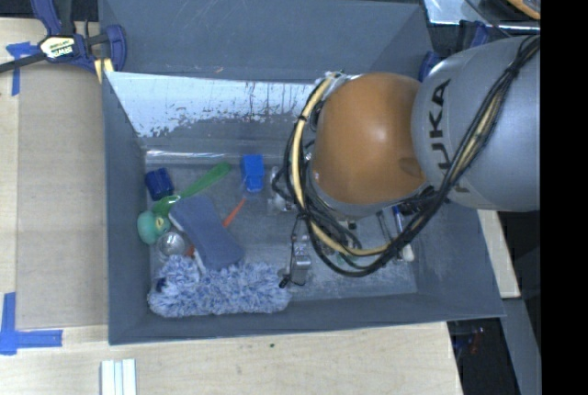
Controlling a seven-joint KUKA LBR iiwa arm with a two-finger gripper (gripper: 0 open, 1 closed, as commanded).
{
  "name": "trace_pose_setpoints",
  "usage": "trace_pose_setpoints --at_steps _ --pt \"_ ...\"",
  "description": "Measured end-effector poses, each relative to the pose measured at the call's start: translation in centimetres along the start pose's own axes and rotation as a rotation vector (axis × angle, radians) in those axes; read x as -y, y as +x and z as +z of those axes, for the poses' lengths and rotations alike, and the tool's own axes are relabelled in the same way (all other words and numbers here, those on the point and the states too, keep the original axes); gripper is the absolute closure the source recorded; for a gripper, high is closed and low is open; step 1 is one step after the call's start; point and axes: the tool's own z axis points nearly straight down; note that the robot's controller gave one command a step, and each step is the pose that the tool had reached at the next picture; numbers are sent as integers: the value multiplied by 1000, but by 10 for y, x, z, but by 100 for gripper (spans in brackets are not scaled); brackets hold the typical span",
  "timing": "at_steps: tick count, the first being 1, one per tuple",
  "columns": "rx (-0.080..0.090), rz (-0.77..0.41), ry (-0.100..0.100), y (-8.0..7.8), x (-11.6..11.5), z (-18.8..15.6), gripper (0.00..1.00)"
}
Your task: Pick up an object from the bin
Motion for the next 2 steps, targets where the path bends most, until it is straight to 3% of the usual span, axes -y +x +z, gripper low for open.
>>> trace_pose_setpoints --at_steps 1,2 --pt "8 3 -2 -2 0 -4 0" --pt "13 -103 -2 -2 -22 111 0"
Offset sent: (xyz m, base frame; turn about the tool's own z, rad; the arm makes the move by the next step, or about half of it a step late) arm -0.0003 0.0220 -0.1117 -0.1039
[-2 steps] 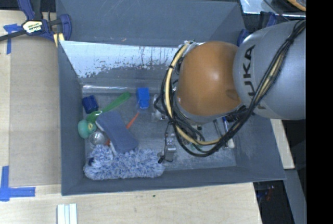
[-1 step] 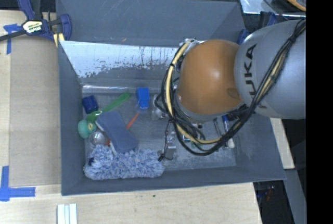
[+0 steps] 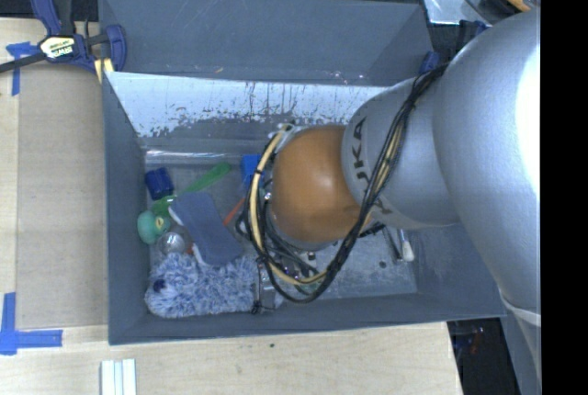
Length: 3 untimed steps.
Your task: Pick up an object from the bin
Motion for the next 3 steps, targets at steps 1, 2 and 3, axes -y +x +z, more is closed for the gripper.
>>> trace_pose_setpoints --at_steps 1,2,3 --pt "11 26 0 -3 -10 -29 0" --pt "3 9 0 -1 -1 -7 0" --pt "13 15 -2 2 7 -1 0"
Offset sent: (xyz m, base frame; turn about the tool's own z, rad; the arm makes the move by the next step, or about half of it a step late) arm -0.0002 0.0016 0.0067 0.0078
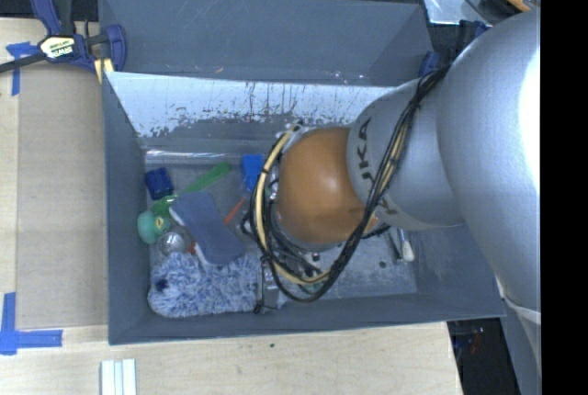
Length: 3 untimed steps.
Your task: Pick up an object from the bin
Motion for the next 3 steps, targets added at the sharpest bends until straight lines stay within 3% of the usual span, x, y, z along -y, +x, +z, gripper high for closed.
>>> trace_pose_setpoints --at_steps 1,2,3 --pt "-5 -5 2 -3 -6 -6 100" --pt "-5 -4 2 -3 -6 -6 100" --pt "-9 -3 2 -2 -6 -27 100"
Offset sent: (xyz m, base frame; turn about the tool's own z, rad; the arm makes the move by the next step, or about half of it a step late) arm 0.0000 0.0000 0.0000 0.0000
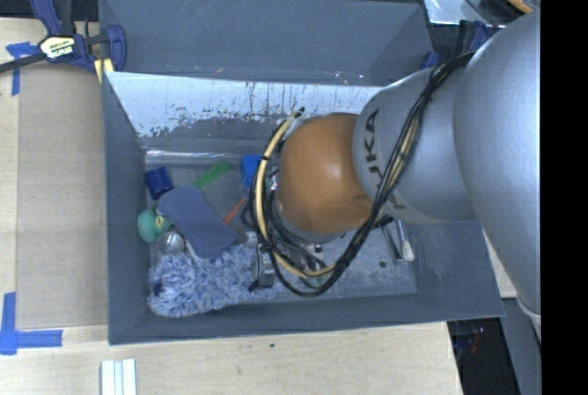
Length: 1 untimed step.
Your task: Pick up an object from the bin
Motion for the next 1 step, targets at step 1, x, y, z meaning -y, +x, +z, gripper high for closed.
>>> trace_pose_setpoints --at_steps 1 --pt "-2 1 0 0 0 -51 100"
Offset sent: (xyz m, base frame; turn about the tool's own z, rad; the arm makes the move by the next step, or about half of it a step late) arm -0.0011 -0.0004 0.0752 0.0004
